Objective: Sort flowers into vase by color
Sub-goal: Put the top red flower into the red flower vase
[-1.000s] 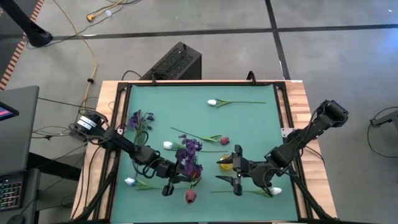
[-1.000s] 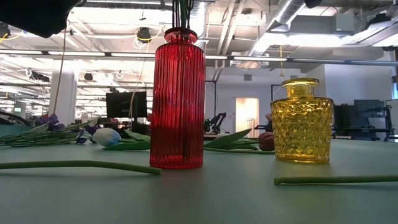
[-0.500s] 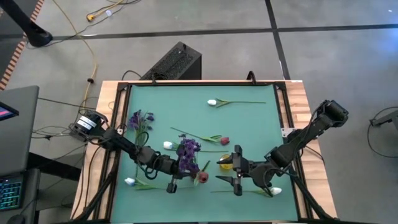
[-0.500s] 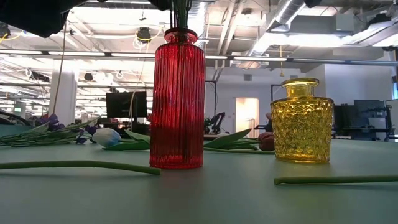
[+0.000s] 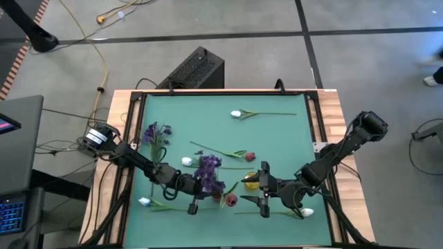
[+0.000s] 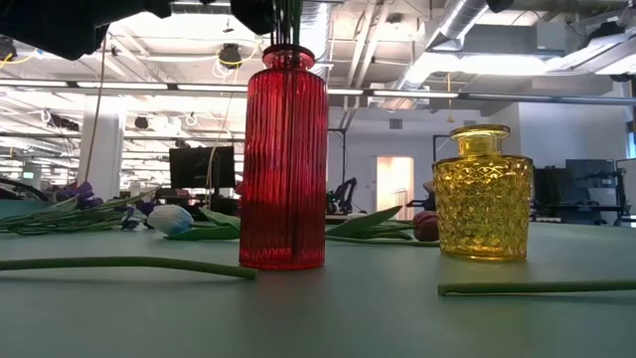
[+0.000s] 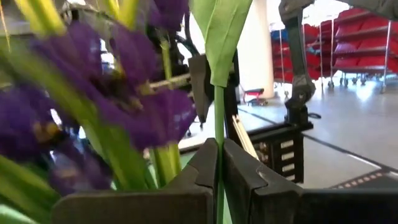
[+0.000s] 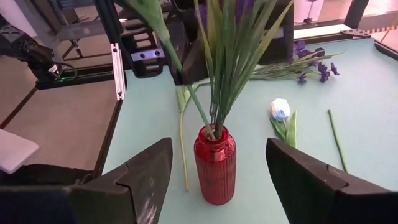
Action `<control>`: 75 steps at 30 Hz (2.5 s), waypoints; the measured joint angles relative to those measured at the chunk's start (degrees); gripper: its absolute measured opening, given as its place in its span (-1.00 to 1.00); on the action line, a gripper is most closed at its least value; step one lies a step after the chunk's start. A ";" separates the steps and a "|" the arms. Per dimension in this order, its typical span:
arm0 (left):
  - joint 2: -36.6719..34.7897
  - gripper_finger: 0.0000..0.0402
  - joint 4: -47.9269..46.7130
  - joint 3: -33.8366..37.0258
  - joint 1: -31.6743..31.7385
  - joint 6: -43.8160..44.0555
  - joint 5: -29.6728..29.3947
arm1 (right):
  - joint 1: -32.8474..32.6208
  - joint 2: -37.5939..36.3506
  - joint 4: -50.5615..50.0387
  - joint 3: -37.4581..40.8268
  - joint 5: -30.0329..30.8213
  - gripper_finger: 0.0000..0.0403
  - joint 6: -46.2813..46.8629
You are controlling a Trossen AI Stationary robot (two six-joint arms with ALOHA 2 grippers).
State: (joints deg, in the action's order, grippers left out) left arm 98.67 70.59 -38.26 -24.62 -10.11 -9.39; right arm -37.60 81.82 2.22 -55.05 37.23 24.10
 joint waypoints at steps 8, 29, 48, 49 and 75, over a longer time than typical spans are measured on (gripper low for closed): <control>0.00 -1.00 -1.71 0.00 -0.02 0.27 -0.34 | 0.57 0.00 0.57 0.02 0.02 0.42 -0.02; 0.00 -1.00 -2.27 0.00 -0.02 1.90 -1.95 | 5.20 8.79 22.94 0.04 -5.66 0.42 -17.15; 0.00 -1.00 -2.17 0.00 -0.02 1.99 -1.97 | 6.59 11.66 31.42 -0.07 -9.93 0.42 -18.58; 0.00 -1.00 -2.14 0.00 -0.02 2.00 -1.98 | 6.60 12.59 32.56 -0.03 -9.98 0.42 -19.27; 0.00 -1.00 -2.20 0.00 -0.04 2.21 -1.55 | 7.04 13.75 34.27 -0.02 -9.77 -0.25 -20.06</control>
State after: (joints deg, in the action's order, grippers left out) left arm 98.67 68.40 -38.26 -24.67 -7.90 -10.94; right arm -30.56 95.57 36.49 -55.07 27.46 4.03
